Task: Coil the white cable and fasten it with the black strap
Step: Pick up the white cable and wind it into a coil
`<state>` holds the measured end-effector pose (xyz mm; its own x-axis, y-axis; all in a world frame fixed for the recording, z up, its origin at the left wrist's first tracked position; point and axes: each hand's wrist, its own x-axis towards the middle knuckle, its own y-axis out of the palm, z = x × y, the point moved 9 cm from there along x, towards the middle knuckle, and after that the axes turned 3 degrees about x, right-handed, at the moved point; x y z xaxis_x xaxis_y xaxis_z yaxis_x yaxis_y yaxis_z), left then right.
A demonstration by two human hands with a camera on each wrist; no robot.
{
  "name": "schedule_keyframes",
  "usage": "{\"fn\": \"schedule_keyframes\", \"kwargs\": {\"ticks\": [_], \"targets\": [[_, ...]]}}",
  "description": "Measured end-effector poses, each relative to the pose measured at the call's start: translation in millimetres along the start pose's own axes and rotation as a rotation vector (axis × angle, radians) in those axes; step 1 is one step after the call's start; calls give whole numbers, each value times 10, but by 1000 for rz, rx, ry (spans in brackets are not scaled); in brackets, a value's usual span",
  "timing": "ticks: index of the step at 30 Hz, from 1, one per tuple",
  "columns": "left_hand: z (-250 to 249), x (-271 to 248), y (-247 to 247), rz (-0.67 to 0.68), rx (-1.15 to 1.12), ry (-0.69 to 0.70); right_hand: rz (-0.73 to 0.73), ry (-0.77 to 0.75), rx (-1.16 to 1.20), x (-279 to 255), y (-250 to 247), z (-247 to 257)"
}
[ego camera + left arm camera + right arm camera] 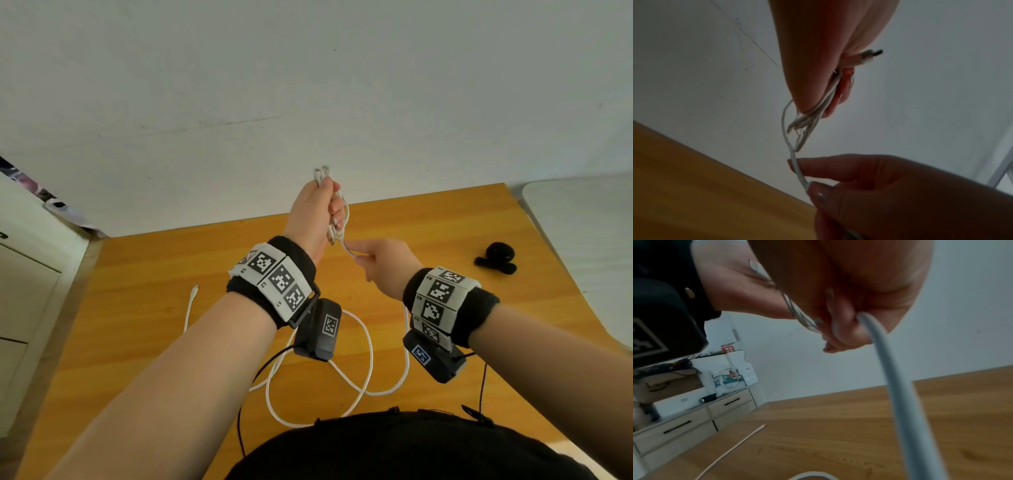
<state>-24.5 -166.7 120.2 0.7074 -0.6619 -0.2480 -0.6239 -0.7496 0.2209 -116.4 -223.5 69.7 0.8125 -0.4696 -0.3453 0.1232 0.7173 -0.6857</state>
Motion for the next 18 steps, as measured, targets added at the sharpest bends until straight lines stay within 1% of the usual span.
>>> {"fn": "schedule_keyframes", "kwargs": {"ticks": [3, 5, 7, 9, 10, 12, 15, 18], "targets": [[-20, -29, -4, 5, 223, 109, -75, -18, 63, -11, -96, 37], [-40, -51, 9, 7, 357, 170, -113, -47, 58, -38, -136, 90], [-51, -68, 27, 13, 471, 212, -97, -62, 40, -45, -131, 129], [-48, -80, 43, 23, 571, 245, -57, -60, 76, -45, -125, 153], [-47, -88, 54, 28, 623, 260, -35, -54, 139, -43, -128, 152], [-44, -104, 78, 33, 734, 290, 24, -9, 357, -57, -118, 121], [-46, -115, 86, 14, 859, 335, 108, 108, 663, -99, -68, 76], [-13, -109, 69, 9, 906, 328, 99, 197, 782, -127, -66, 28]]}}
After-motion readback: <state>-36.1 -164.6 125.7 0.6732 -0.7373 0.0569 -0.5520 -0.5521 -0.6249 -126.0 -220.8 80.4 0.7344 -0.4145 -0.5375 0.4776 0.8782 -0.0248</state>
